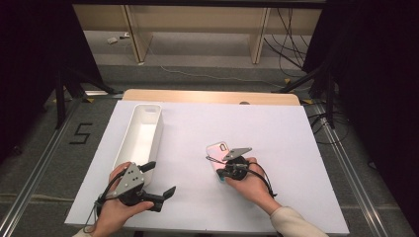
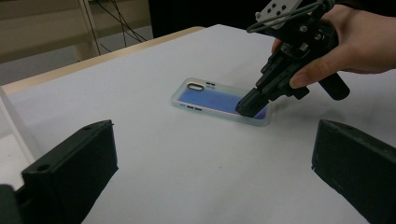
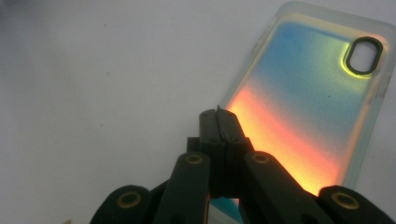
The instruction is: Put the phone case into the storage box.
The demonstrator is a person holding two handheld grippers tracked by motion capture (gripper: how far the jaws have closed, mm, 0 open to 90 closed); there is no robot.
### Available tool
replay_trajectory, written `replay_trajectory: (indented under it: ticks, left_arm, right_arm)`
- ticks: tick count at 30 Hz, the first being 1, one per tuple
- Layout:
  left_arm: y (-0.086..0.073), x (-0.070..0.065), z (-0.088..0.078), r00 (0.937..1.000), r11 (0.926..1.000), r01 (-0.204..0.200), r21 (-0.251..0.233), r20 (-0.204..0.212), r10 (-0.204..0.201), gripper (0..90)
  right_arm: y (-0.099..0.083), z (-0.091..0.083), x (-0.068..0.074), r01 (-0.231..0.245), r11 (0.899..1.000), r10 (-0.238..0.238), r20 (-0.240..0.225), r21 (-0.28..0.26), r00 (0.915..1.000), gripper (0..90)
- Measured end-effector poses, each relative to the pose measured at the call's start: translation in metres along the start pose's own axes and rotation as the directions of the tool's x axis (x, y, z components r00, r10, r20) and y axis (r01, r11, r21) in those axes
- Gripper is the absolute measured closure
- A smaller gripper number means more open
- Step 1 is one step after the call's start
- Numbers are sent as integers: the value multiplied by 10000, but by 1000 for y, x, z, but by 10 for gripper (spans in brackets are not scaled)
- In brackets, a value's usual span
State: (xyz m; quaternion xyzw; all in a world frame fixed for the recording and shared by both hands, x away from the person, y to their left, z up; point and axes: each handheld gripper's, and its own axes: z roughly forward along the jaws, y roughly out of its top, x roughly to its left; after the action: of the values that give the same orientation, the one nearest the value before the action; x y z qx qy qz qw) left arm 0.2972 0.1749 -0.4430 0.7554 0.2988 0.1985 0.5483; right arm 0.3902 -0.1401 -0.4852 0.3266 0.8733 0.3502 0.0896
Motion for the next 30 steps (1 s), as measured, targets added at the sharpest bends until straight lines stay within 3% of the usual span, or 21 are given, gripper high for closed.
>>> replay_trajectory:
  ticks: [1, 10, 17, 18, 20, 21, 24, 26, 28, 29, 30]
  left_arm:
    - [0, 0, 0, 10000, 10000, 59, -3, -9, -59, 0]
    - [0, 0, -1, 10000, 10000, 8, 26, -24, -8, 0]
    - [1, 0, -1, 10000, 10000, -63, 19, 21, 63, 0]
    - [0, 0, -1, 10000, 10000, 35, 15, -15, -35, 0]
    - [1, 1, -1, 10000, 10000, -67, 17, 13, 67, 0]
    - [0, 0, -1, 10000, 10000, 27, 23, -34, -27, 0]
    - [0, 0, -2, 10000, 10000, 3, 24, -21, -2, 0]
    - [0, 0, -2, 10000, 10000, 70, 24, -7, -70, 0]
    - [0, 0, -2, 10000, 10000, 15, 21, -9, -15, 0]
    - [1, 0, -2, 10000, 10000, 21, 13, 0, -21, 0]
    - [0, 0, -2, 10000, 10000, 70, 18, 9, -70, 0]
  right_arm:
    - [1, -1, 0, -82, 9998, 84, -125, 196, 9999, 900]
    - [1, 0, 1, -226, 9997, 227, -119, 137, 9997, 900]
    - [1, 2, -1, -37, 9998, 37, -34, -209, 10000, 900]
    - [2, -1, -1, -296, 9995, 296, -92, -97, 9995, 900]
    - [2, -3, -2, -322, 9995, 321, -80, -46, 9995, 900]
    - [4, -9, -4, -636, 9979, 637, 48, -146, 9980, 855]
    - [7, -17, -9, -884, 9953, 896, 311, -387, 9955, 779]
    - [13, -33, -18, -1457, 9890, 1471, 574, -274, 9875, 675]
    - [14, -36, -21, -1501, 9884, 1514, 616, -250, 9866, 651]
    - [16, -42, -26, -1545, 9859, 1598, 886, -638, 9832, 588]
    - [17, -45, -30, -1168, 9900, 1247, 1044, -786, 9867, 555]
